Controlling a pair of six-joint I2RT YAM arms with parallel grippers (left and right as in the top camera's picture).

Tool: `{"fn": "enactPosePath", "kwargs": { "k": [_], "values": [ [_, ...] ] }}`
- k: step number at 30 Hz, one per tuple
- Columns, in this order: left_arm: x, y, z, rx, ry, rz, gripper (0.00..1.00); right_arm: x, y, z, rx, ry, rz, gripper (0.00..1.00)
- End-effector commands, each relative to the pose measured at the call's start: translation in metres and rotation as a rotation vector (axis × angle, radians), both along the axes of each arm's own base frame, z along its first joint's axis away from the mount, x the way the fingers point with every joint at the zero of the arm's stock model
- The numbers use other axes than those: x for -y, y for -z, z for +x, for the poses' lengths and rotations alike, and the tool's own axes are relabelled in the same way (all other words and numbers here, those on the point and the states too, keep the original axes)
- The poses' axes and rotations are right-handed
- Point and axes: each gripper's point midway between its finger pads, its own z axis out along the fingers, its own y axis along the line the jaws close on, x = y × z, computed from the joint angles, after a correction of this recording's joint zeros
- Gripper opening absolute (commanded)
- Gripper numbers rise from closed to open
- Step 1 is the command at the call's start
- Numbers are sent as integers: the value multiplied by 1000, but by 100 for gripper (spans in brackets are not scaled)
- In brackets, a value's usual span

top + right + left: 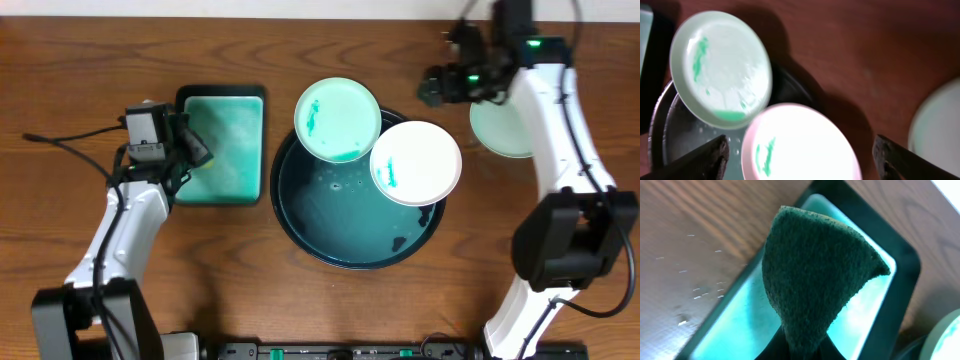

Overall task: Clean dirty plates on tray and stack at the side
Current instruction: 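Move the right gripper back to the tray and grip the remaining mint plate's rim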

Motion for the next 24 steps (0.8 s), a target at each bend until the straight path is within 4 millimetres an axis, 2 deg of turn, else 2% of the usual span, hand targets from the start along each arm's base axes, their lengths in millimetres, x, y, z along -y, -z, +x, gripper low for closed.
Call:
{"fn": "enactPosePath", "kwargs": {
  "k": [1, 6, 9, 16, 20, 23, 24],
  "values": [
    [16, 10, 8, -1, 40, -47, 7, -21, -2, 10, 73, -50, -75, 99],
    [29, 27, 18, -3, 116, -12, 7, -67, -3, 18, 173, -181, -88, 99],
    [35, 36, 19, -18, 183, 30, 7, -83, 6, 28, 203, -193, -74, 99],
    [37, 40, 17, -30, 211, 48, 7, -105, 53, 45, 179, -187, -54, 83],
    [37, 40, 17, -33, 211, 48, 7, -114, 80, 44, 140, -206, -62, 69],
    [37, 41, 17, -33, 211, 47, 7, -114, 90, 40, 112, -212, -67, 70],
    [37, 40, 17, -33, 211, 48, 8, -114, 97, 38, 105, -241, -82, 68]
  ]
}}
